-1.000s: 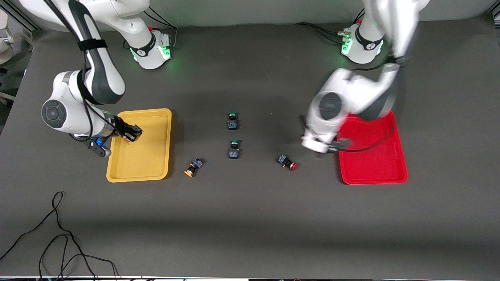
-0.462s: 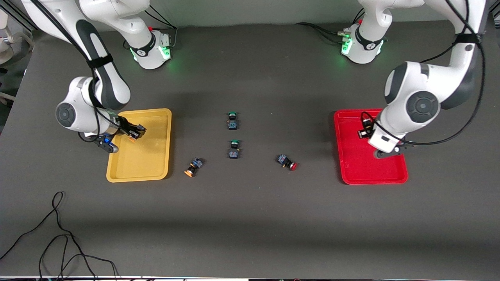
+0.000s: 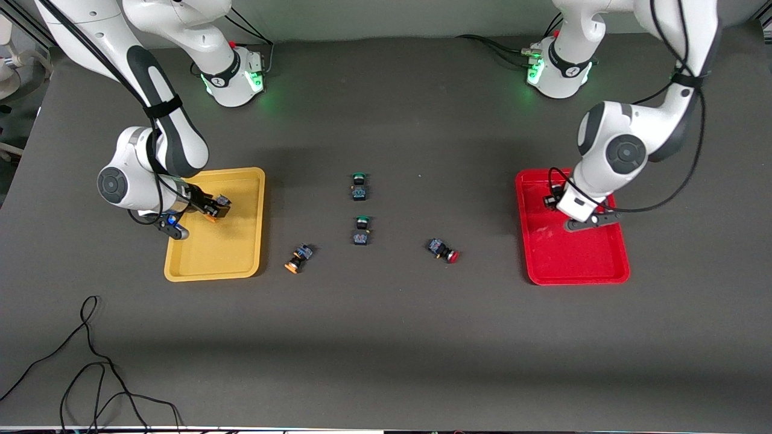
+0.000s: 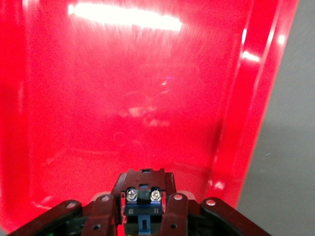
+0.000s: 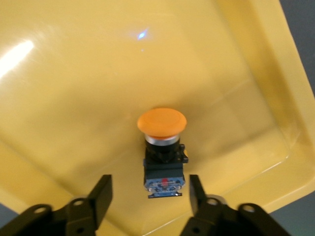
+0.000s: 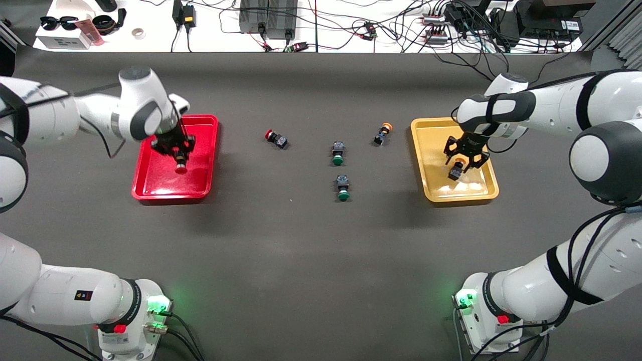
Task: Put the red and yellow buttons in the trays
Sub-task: 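Open both grippers to release the buttons and lift away, then grasp another orange button with the right gripper while the left gripper grasps red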
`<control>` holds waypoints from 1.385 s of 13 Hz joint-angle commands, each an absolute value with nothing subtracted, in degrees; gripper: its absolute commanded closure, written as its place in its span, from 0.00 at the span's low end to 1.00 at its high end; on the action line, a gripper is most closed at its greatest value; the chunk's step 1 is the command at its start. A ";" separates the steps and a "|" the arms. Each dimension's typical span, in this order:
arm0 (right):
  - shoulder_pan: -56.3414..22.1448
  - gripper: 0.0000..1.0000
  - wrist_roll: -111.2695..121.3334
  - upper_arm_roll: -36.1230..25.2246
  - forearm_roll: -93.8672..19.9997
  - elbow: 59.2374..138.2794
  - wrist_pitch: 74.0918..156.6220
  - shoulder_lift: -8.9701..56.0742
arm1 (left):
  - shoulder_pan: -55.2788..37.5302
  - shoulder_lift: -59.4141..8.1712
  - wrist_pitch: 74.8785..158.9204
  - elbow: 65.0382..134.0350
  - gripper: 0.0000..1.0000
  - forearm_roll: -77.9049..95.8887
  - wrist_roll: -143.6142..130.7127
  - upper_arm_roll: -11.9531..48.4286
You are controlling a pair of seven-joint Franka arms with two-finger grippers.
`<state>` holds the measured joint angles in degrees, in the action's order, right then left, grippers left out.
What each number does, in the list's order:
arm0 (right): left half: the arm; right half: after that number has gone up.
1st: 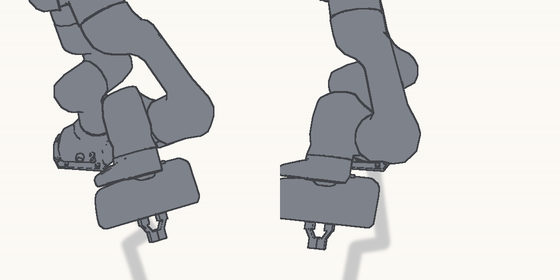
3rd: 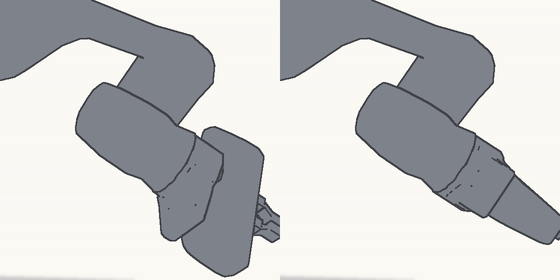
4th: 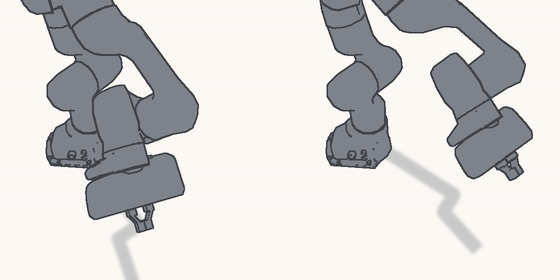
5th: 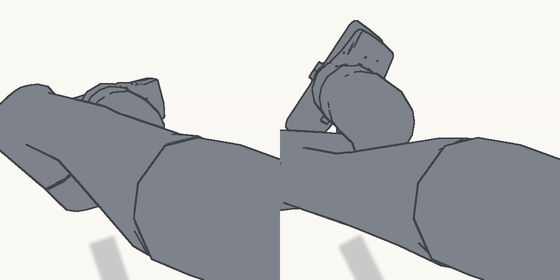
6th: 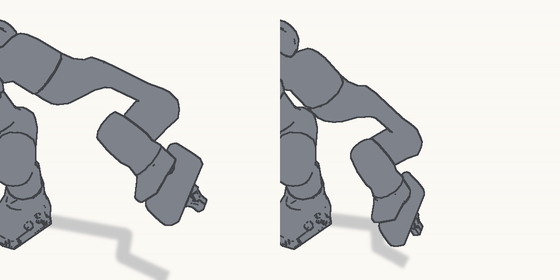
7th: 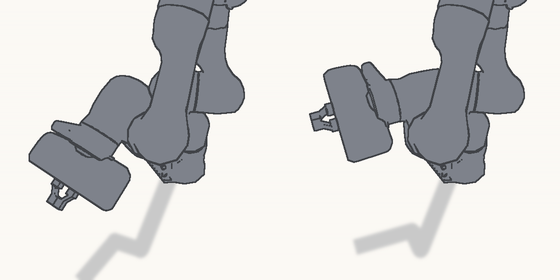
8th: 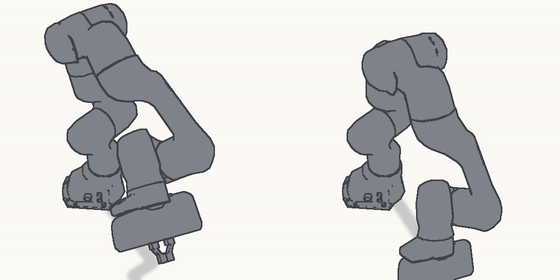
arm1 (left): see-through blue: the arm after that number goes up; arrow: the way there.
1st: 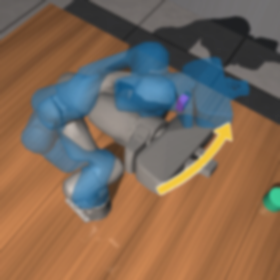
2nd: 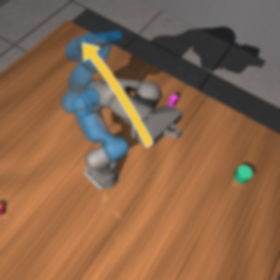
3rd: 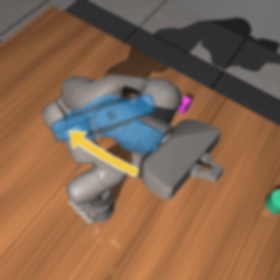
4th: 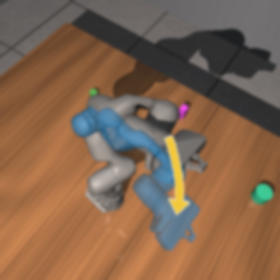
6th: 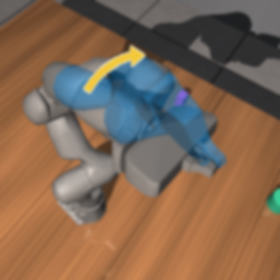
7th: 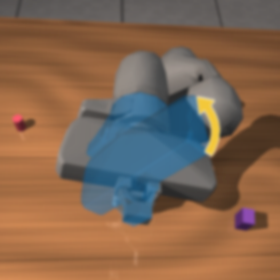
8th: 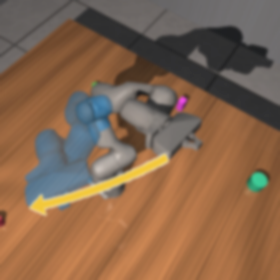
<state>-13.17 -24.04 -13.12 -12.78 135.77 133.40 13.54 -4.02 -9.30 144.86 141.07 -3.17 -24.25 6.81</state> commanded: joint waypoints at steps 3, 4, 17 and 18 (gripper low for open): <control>-14.15 0.00 -26.26 -13.62 -14.07 119.08 116.88 9.31 | -3.51 -7.30 147.05 143.53 0.00 -2.72 -23.29 7.12; -14.15 0.00 -27.15 -13.62 -13.98 112.30 111.06 10.27 | -3.52 -6.77 145.47 142.13 0.00 -2.72 -23.29 7.21; -33.91 0.00 -67.14 -12.92 -14.59 93.16 123.11 36.98 | -18.19 -38.47 129.36 91.95 0.00 2.81 -46.29 9.23; -34.88 0.00 -67.24 -13.09 -14.42 93.60 125.05 38.57 | -19.15 -40.24 132.07 91.50 0.00 2.73 -50.41 9.23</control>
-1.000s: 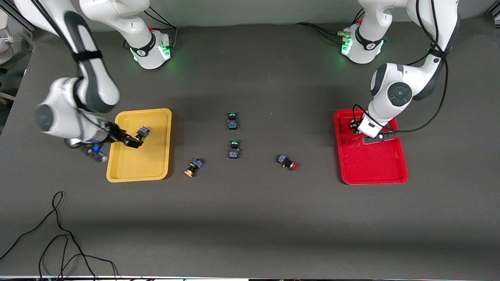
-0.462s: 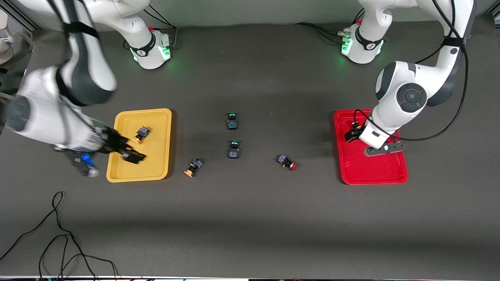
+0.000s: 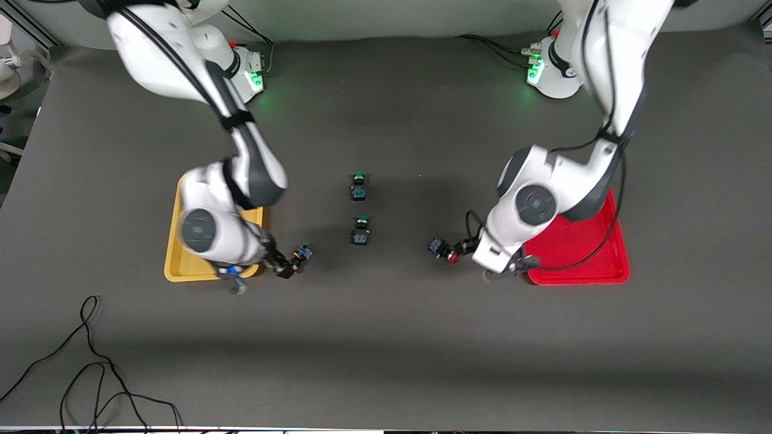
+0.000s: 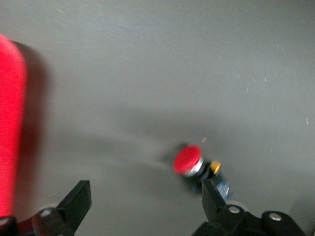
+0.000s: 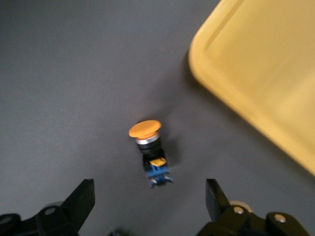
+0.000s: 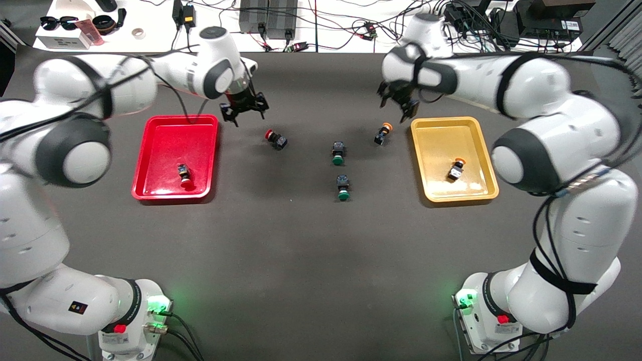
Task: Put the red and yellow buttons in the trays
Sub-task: 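Grasp another orange button with the right gripper while the left gripper grasps red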
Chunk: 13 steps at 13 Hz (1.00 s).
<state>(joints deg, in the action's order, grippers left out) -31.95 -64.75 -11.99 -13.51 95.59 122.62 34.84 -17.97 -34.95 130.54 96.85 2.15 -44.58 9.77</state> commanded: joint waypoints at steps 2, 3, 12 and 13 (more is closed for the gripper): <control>-34.98 0.00 -67.15 -13.09 -14.06 94.30 127.52 41.38 | -20.21 -43.14 135.43 90.80 0.00 2.90 -57.45 9.32; -34.89 0.00 -66.54 -13.01 -13.98 95.00 127.53 41.57 | -20.30 -43.94 135.44 90.18 0.00 3.42 -60.26 9.75; -32.26 1.00 -60.74 -13.54 -14.59 98.52 126.66 38.07 | -21.71 -45.09 134.91 90.26 1.00 7.47 -64.16 11.78; -31.56 1.00 -59.60 -13.97 -14.59 98.44 124.30 36.49 | -21.71 -45.00 134.74 90.26 1.00 7.38 -63.90 11.78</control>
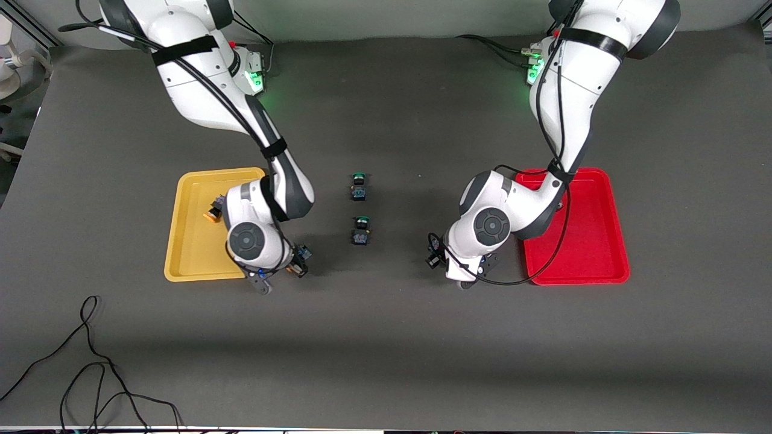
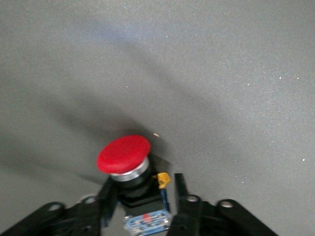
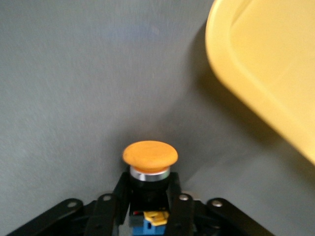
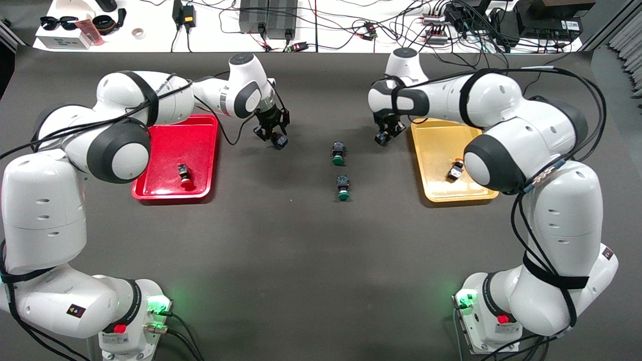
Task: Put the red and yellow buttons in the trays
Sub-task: 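Lower the right gripper's orange button into yellow tray while the left gripper lowers red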
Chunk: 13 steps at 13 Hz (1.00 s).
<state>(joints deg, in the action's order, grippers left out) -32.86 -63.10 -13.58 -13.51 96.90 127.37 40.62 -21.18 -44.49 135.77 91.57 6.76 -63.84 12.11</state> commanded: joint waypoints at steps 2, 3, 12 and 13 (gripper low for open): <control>-29.19 1.00 -54.52 -14.68 -14.59 99.48 120.60 31.75 | -21.53 -44.13 133.86 89.92 1.00 6.86 -64.16 11.69; -28.57 1.00 -50.58 -16.77 -14.59 102.10 120.41 28.34 | -20.92 -43.34 131.16 89.04 1.00 6.68 -63.90 11.52; -28.21 1.00 -21.80 -27.07 -23.64 122.87 133.95 23.73 | 0.31 -22.89 103.17 98.03 1.00 1.23 -23.64 11.51; -28.04 0.99 -21.80 -27.07 -23.64 122.61 134.03 23.73 | 3.31 -19.02 104.58 103.39 1.00 1.49 -16.42 11.60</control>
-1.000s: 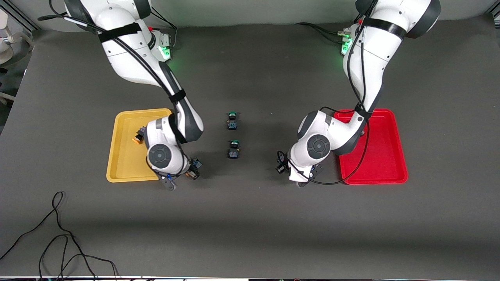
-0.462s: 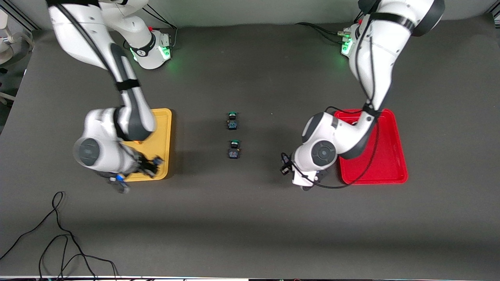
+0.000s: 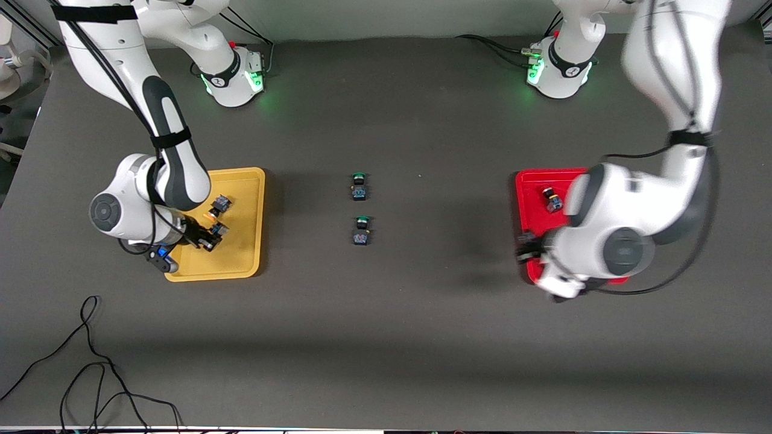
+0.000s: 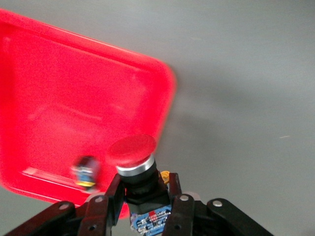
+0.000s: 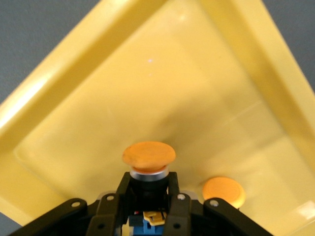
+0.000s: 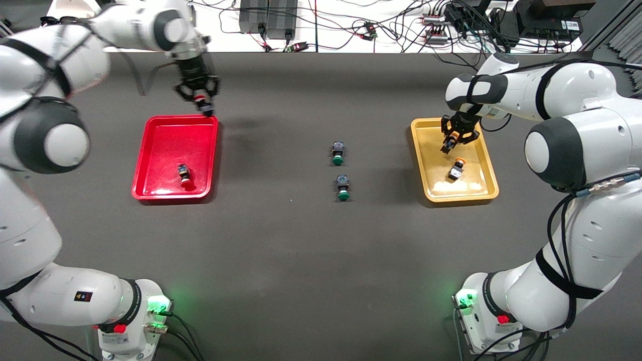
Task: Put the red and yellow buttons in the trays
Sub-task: 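Lower the right gripper's orange button into yellow tray while the left gripper lowers red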
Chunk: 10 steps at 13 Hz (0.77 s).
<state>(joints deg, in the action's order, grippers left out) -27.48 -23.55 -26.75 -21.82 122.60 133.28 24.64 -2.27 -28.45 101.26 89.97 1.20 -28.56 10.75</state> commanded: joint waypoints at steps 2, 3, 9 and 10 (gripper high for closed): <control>-27.95 0.01 -21.80 -27.07 -23.64 122.43 134.12 23.47 | 6.93 -13.91 110.01 113.24 1.00 1.49 -7.33 11.51; -28.04 0.00 -21.97 -27.07 -23.64 122.34 133.95 23.12 | 8.25 -13.80 113.95 116.25 1.00 1.49 -4.60 11.43; -28.39 0.00 -21.53 -28.91 -20.41 118.75 125.88 10.22 | 11.51 -20.74 137.37 127.00 0.81 1.41 0.18 11.34; -28.56 0.00 -21.53 -28.92 -16.48 117.52 124.38 7.76 | 11.60 -20.92 137.02 126.83 0.01 1.41 -0.52 11.34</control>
<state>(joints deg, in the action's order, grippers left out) -27.91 -22.69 -28.11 -20.69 118.20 128.04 14.53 11.16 -21.99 136.35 125.83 1.28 -0.85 10.81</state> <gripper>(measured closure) 0.000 0.586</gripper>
